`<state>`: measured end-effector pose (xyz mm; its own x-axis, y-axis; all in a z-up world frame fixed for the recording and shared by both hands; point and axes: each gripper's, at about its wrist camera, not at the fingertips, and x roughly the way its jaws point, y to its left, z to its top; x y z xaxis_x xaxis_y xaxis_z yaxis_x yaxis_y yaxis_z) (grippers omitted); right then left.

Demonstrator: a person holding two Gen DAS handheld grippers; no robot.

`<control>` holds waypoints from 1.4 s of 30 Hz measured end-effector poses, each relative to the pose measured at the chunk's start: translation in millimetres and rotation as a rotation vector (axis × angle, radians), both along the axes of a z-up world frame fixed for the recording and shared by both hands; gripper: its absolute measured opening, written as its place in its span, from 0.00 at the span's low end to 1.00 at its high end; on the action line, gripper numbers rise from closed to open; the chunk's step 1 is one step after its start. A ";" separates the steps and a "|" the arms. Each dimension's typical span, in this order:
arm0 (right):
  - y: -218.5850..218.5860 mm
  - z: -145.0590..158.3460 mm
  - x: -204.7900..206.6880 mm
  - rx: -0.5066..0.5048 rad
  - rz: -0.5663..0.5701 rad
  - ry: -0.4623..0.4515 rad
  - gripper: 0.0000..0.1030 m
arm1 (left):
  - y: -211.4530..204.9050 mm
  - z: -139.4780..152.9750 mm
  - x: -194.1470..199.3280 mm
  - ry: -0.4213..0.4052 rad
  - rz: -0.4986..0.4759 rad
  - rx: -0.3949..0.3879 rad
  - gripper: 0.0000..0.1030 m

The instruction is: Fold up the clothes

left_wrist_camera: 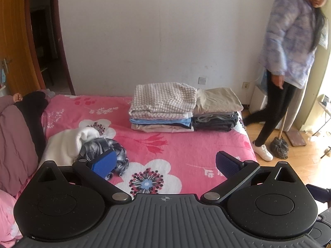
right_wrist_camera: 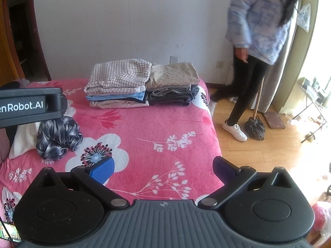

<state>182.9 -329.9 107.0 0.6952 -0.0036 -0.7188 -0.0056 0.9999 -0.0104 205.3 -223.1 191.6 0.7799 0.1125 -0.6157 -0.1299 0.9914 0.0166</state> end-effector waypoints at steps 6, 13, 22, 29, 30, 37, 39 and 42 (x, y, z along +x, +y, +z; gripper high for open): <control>1.4 -1.1 -0.2 0.000 0.000 0.001 1.00 | 0.2 -1.1 0.7 0.001 -0.001 0.002 1.00; 3.7 -2.1 -0.8 -0.002 0.001 0.004 1.00 | 0.7 -2.6 0.4 0.005 0.000 0.001 1.00; 3.2 -4.5 1.2 0.000 -0.001 0.009 1.00 | -0.4 -2.5 0.7 0.008 -0.002 0.003 1.00; 4.3 -6.6 1.2 0.003 -0.002 0.011 1.00 | -1.1 -3.3 1.3 0.009 -0.001 0.006 1.00; 4.1 -6.6 0.7 0.004 -0.002 0.011 1.00 | -1.1 -3.4 1.5 0.009 -0.001 0.007 1.00; 3.8 -8.5 0.1 0.007 -0.003 0.012 1.00 | -2.4 -4.7 2.1 0.014 -0.004 0.009 1.00; 3.3 -9.2 0.5 0.009 -0.005 0.012 1.00 | -3.4 -4.3 2.3 0.015 -0.004 0.011 1.00; 2.3 -9.7 1.5 0.010 -0.007 0.014 1.00 | -4.8 -3.3 1.9 0.014 -0.004 0.011 1.00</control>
<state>184.4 -327.5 97.4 0.6853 -0.0012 -0.7282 0.0017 1.0000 0.0000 207.2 -227.9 188.3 0.7717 0.1162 -0.6252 -0.1253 0.9917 0.0296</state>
